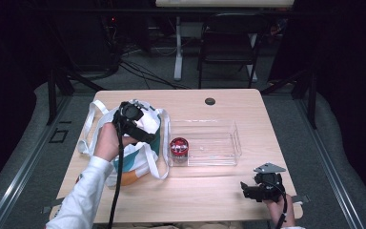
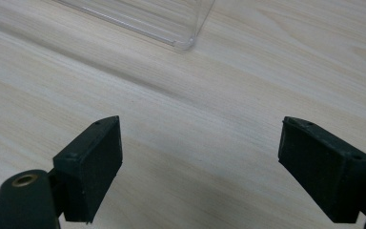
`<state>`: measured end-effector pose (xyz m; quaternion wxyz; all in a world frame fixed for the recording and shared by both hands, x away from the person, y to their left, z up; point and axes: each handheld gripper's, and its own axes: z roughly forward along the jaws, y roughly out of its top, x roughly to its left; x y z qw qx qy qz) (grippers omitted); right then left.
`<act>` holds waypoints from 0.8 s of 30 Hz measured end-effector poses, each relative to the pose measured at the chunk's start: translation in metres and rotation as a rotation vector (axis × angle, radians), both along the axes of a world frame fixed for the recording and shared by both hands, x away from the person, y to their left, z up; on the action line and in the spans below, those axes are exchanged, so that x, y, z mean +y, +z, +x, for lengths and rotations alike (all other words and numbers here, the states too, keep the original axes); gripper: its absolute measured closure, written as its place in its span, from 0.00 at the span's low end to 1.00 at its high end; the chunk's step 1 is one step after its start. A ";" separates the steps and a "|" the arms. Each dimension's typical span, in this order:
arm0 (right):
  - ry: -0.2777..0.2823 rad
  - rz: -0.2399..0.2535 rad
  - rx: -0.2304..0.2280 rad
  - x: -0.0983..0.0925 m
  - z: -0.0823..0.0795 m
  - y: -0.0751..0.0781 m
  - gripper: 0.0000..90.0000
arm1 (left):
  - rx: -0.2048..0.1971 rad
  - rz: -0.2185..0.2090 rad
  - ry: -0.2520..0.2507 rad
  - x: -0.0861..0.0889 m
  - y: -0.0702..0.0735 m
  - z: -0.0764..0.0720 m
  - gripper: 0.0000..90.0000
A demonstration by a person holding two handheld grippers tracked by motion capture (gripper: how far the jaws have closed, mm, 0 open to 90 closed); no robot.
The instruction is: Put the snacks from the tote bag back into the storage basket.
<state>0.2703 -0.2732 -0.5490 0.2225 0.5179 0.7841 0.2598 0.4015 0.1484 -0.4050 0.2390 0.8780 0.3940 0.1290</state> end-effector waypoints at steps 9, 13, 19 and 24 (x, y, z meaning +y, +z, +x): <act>-0.007 0.002 -0.001 0.000 0.000 0.000 0.16 | -0.029 -0.017 0.076 0.038 0.000 -0.020 0.00; -0.011 0.003 -0.005 0.000 -0.001 0.000 0.16 | -0.049 -0.024 0.111 0.054 -0.005 -0.029 0.00; -0.009 0.001 -0.005 0.001 -0.001 0.000 0.16 | -0.069 -0.031 0.162 0.077 -0.015 -0.042 0.00; -0.009 -0.001 -0.003 0.001 -0.001 0.000 0.16 | -0.074 -0.029 0.188 0.093 -0.023 -0.053 0.00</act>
